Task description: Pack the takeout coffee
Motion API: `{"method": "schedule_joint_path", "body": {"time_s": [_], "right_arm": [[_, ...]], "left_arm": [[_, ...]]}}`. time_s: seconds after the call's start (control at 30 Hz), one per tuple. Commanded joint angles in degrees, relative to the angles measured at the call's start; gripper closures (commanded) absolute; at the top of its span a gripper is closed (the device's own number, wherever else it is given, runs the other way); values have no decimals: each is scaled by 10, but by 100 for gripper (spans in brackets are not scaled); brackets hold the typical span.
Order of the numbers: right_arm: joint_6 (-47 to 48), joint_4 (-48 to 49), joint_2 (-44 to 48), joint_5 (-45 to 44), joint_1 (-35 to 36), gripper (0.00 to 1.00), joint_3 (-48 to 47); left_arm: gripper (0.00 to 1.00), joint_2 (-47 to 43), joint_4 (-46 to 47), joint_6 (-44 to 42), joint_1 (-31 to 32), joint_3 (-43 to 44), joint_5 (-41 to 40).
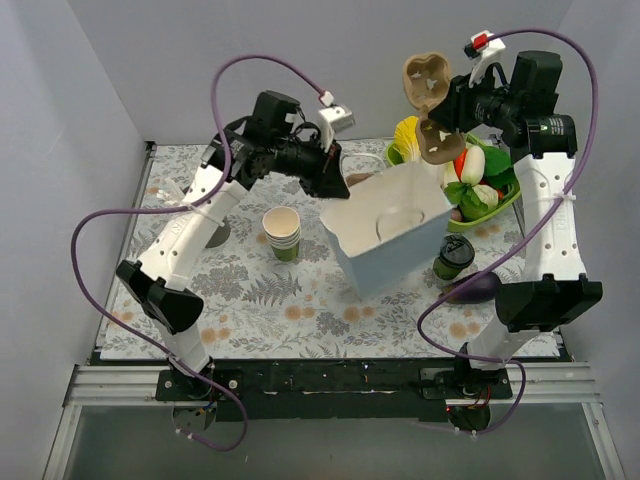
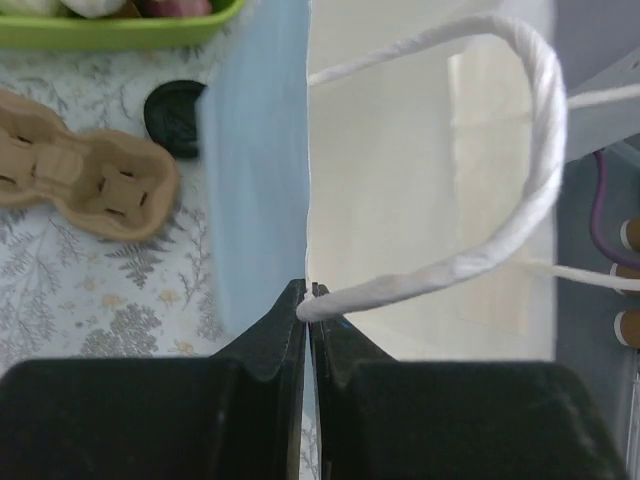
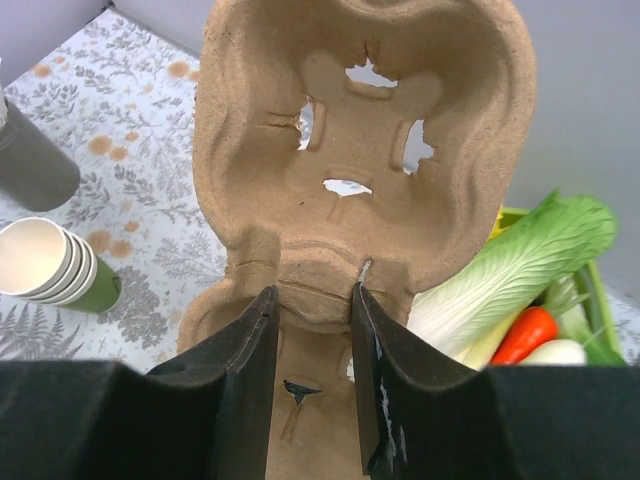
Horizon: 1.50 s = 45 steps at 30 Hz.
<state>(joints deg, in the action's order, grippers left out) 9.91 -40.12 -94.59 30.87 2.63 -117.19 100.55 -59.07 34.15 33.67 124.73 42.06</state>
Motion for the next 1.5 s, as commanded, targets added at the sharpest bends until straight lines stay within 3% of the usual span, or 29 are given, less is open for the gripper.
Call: {"method": "schedule_joint_path", "body": {"time_s": [0.0, 0.2, 0.3, 0.43, 0.57, 0.77, 0.93, 1.13, 1.2, 1.23, 1.33, 1.47], "right_arm": [[19, -34, 14, -31, -10, 99, -37], [16, -36, 20, -3, -14, 99, -72], [31, -37, 73, 48, -14, 99, -79], [38, -3, 168, 75, 3, 99, 1], [48, -21, 235, 74, 86, 99, 71], [150, -122, 256, 62, 232, 99, 99], [309, -164, 256, 70, 276, 99, 86], [414, -172, 254, 44, 358, 99, 103], [457, -174, 259, 25, 402, 99, 125], [468, -172, 263, 22, 416, 99, 136], [506, -154, 284, 4, 465, 99, 183], [515, -156, 295, -11, 492, 99, 195]], "left_arm": [[100, -70, -17, -33, 50, -33, -66], [100, -112, -13, -18, 85, -177, -70], [100, -136, -8, -15, 85, -236, -70], [100, -159, 12, -24, 85, -277, -94], [100, -152, 15, -55, 84, -257, -93], [100, -171, 51, -45, 83, -296, -75], [100, -188, 76, -48, 83, -314, -66], [100, -191, 73, -70, 83, -321, -37], [94, -192, 75, -73, 83, -323, -35], [86, -191, 75, -75, 83, -323, -34], [74, -185, 72, -81, 83, -321, -33], [70, -186, 70, -85, 83, -317, -42]]}}
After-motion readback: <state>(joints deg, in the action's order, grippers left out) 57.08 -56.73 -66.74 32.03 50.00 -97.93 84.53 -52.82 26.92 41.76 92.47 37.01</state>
